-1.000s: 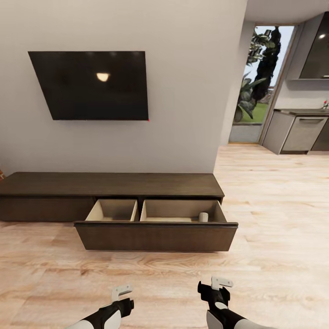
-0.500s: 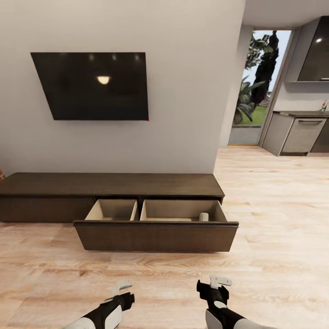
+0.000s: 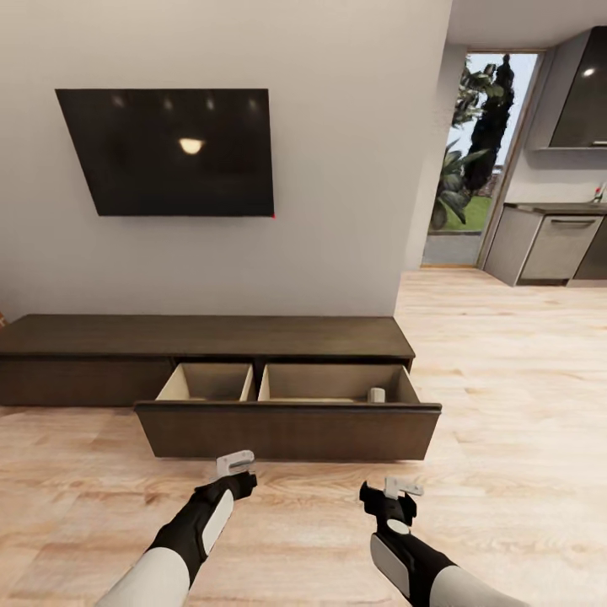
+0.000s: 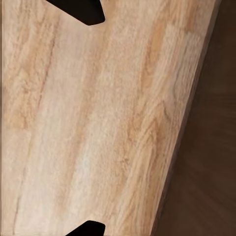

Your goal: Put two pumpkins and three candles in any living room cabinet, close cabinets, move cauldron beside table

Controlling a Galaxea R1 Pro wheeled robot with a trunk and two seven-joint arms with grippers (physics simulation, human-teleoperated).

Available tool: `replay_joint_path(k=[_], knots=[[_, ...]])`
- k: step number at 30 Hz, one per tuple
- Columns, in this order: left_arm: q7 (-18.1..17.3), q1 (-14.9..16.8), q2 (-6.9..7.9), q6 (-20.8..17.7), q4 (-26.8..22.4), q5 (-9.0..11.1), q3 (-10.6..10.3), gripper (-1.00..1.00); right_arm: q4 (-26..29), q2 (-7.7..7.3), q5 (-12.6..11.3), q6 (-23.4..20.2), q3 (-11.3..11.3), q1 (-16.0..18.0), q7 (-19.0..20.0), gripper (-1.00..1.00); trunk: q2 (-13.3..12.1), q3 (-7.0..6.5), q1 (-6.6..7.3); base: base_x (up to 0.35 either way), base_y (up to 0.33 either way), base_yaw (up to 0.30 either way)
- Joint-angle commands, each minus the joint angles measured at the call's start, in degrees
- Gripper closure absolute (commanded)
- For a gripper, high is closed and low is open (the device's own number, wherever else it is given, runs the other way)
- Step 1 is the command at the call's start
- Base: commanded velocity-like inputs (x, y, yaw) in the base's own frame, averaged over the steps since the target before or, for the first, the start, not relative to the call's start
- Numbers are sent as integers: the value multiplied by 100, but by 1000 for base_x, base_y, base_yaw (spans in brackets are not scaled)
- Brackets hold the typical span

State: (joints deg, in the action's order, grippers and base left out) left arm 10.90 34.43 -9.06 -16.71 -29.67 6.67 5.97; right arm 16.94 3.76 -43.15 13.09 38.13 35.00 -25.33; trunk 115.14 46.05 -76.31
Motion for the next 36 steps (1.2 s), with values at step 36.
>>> replay_joint_path(k=[36], knots=[[18, 2, 36, 1285, 875, 141, 9, -100, -218, 40, -28, 102, 55, -2, 5, -100, 1448, 661, -790, 0, 0, 3]])
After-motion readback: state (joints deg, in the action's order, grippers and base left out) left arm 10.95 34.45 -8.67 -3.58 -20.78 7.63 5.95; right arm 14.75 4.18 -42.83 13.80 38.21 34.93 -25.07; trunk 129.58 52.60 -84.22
